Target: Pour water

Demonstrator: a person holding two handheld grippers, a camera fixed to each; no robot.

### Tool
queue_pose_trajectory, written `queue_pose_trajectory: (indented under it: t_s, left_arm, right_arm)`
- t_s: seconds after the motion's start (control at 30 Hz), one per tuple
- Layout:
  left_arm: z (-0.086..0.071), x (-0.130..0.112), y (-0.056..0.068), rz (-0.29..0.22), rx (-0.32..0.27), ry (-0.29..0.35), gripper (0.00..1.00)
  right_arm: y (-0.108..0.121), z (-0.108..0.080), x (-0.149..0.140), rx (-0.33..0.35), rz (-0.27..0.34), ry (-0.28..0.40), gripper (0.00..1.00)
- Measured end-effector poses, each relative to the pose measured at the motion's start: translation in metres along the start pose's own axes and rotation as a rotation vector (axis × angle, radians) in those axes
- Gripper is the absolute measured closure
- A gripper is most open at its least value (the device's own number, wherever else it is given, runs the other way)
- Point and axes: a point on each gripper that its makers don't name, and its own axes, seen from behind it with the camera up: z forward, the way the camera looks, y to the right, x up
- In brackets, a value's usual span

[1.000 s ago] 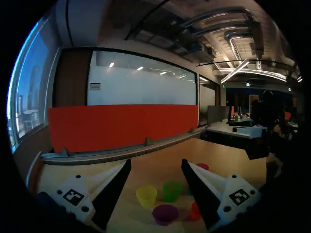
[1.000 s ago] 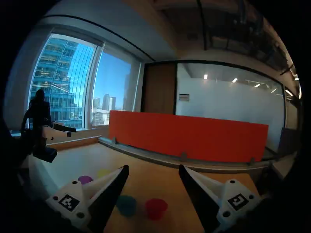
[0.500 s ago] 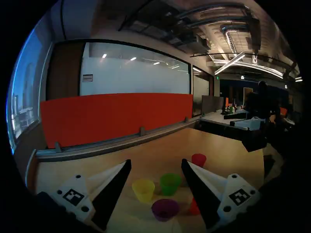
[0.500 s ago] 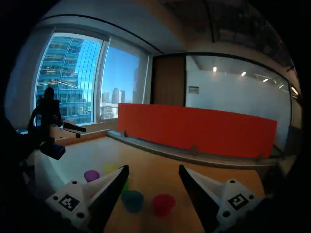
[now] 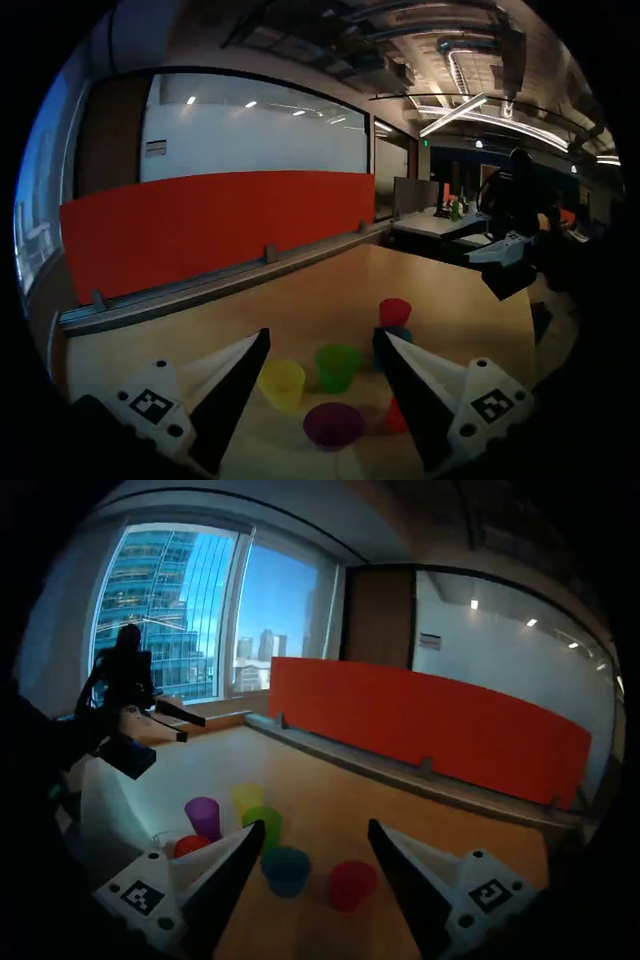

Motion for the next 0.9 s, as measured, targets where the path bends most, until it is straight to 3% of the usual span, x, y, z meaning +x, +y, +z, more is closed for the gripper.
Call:
queue_pose_trajectory:
  t_s: [0.27, 0.9]
  left_arm:
    - [0.013, -0.015, 0.007, 0.035, -0.046, -0.057, 0.04]
    - [0.05, -0.069, 0.02, 0.077, -0.124, -0.226, 0.04]
  right_arm:
    - [-0.01, 0.013, -0.02, 0.038, -0.026, -0.049, 0.0]
    - [-0.02, 0.045, -0.074, 0.09, -0.025, -0.142, 0.0]
